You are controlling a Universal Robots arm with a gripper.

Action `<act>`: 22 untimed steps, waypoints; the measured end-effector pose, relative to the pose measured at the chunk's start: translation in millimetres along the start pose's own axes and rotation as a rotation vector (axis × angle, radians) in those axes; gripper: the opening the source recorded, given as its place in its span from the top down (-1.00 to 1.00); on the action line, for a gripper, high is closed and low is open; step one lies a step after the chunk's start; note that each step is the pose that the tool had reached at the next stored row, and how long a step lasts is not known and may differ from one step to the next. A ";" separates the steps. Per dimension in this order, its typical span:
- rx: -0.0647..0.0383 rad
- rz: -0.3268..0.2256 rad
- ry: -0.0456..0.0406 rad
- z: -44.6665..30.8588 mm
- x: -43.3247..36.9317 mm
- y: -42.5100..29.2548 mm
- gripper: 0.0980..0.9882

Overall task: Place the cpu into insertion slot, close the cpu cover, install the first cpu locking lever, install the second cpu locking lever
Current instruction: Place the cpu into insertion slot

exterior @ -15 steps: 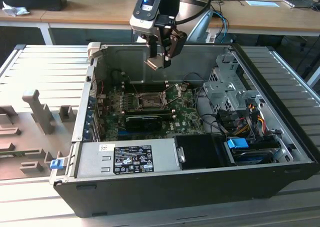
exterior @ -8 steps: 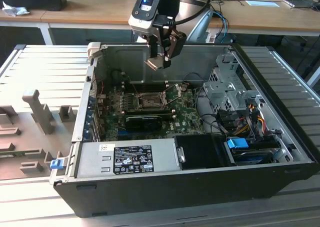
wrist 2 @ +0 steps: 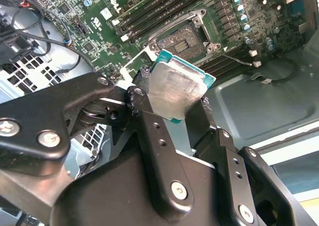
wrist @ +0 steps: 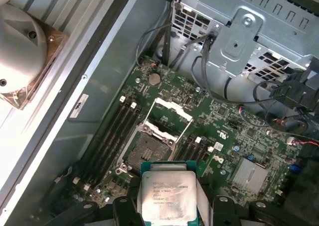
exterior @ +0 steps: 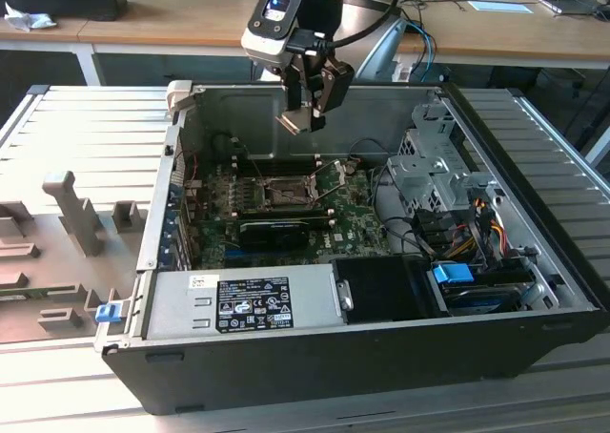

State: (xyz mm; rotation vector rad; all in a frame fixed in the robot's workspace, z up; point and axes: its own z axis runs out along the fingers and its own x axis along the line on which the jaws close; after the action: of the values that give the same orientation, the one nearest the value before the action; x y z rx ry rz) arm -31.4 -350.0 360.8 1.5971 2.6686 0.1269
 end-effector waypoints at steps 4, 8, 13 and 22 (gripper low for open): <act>-0.001 0.042 -0.0038 0.4 0.0 0.0 0.03; -0.001 0.061 -0.0054 0.6 0.0 -0.1 0.03; -0.001 0.077 -0.0067 0.8 0.0 -0.1 0.03; -0.002 0.133 -0.0115 1.8 0.0 -0.2 0.03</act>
State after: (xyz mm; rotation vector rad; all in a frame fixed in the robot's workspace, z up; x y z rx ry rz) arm -31.4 -350.0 359.0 1.7683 2.5518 0.1231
